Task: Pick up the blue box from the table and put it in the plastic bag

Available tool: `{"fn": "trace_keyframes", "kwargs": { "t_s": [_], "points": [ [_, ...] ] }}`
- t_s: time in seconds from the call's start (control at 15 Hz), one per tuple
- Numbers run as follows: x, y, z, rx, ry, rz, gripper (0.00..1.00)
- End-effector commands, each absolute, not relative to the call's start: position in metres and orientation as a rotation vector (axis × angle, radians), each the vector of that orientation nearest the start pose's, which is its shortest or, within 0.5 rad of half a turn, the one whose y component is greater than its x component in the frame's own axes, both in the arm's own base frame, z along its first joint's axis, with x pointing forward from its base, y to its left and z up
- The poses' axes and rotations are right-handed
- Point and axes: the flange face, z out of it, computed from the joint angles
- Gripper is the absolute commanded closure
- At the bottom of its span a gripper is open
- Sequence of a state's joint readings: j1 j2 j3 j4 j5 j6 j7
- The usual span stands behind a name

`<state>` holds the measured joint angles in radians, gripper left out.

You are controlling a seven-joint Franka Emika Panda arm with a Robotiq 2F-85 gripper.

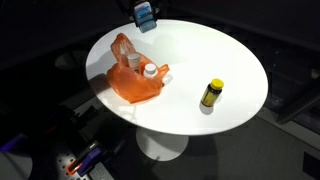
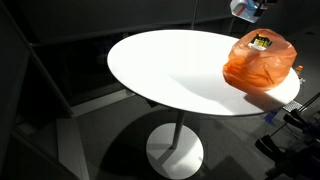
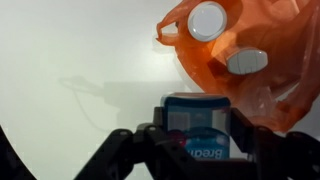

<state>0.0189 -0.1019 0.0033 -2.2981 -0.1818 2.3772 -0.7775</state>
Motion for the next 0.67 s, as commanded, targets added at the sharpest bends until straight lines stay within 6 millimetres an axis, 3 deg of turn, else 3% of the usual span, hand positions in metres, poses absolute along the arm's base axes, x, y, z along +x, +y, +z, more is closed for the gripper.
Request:
{"fn": "trace_keyframes", "kwargs": {
  "t_s": [0.0, 0.6],
  "points": [
    [0.493, -0.002, 0.396, -2.96, -1.49, -0.278, 0.6],
    [0.453, -0.002, 0.344, -2.854, -1.46, -0.435, 0.6]
  ]
}}
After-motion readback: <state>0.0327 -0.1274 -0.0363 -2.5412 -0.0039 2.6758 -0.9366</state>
